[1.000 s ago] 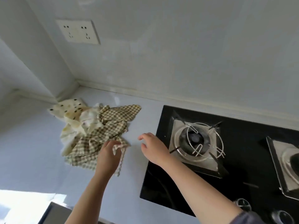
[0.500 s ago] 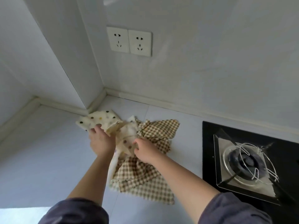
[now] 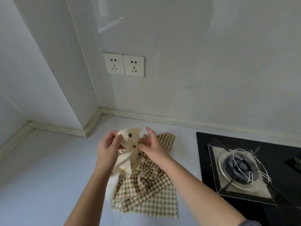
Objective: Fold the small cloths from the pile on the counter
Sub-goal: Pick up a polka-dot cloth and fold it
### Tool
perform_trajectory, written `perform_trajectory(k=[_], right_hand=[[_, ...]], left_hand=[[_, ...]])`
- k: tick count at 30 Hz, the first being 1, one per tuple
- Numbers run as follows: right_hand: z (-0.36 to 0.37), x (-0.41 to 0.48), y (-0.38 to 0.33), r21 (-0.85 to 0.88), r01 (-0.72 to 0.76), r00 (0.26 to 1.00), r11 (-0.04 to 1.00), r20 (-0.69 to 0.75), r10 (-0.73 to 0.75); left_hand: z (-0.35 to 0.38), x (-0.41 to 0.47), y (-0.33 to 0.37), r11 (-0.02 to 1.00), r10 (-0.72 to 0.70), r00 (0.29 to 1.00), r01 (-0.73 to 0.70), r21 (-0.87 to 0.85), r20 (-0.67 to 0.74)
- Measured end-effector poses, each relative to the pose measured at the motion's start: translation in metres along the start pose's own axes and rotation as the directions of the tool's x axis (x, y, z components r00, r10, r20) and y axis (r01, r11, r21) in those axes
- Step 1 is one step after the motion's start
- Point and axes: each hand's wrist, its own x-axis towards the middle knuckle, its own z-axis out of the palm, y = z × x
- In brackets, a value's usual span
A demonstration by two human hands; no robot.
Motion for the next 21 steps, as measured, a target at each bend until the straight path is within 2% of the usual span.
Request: perform_trajectory(k=[3,5,8,10,11,13,15,16,18,21], right_hand=[[-0.007,-0.013,-0.010,-0.198,0.158,0.984,0.967,-0.053,-0.172],[-0.012,-0.021,-0.015,-0.296,0.236,0.961,0.926,-0.072,-0.268],[-0.021,-0.038,-0.024,-0.317,0.302,0.934,0.899,-0.089,-0.345],[-0.032,-0.052,-0.034,-0.267,0.336,0.920,0.903,-0.114,-0.376],[-0.038,-0.058,-0.039,-0.246,0.346,0.915,0.906,-0.128,-0.384],[-0.048,-0.069,-0.049,-0.220,0.362,0.906,0.906,-0.144,-0.398],[-0.053,-0.076,-0.054,-0.223,0.391,0.873,0.893,-0.216,-0.437],[-0.055,-0.078,-0.056,-0.234,0.407,0.845,0.883,-0.270,-0.461],[-0.060,-0.081,-0.058,-0.236,0.410,0.810,0.881,-0.349,-0.471],[-0.070,-0.086,-0.064,-0.237,0.320,0.874,0.917,-0.301,-0.382]], left_hand=[[0.009,-0.015,0.016,0.999,-0.018,0.998,0.014,0.051,0.063],[0.014,-0.023,0.027,0.995,0.029,0.997,-0.036,0.089,0.075],[0.019,-0.034,0.040,0.977,0.137,0.989,-0.145,0.157,0.060],[0.019,-0.039,0.045,0.938,0.204,0.974,-0.222,0.266,0.095],[0.017,-0.039,0.047,0.896,0.220,0.966,-0.256,0.362,0.138],[0.014,-0.036,0.047,0.736,0.230,0.941,-0.335,0.588,0.248],[0.012,-0.032,0.044,0.606,0.274,0.916,-0.400,0.687,0.292],[0.012,-0.030,0.044,0.604,0.305,0.914,-0.403,0.687,0.268],[0.012,-0.027,0.043,0.713,0.327,0.930,-0.361,0.601,0.170],[0.020,-0.027,0.047,0.868,0.241,0.962,-0.273,0.415,0.128]])
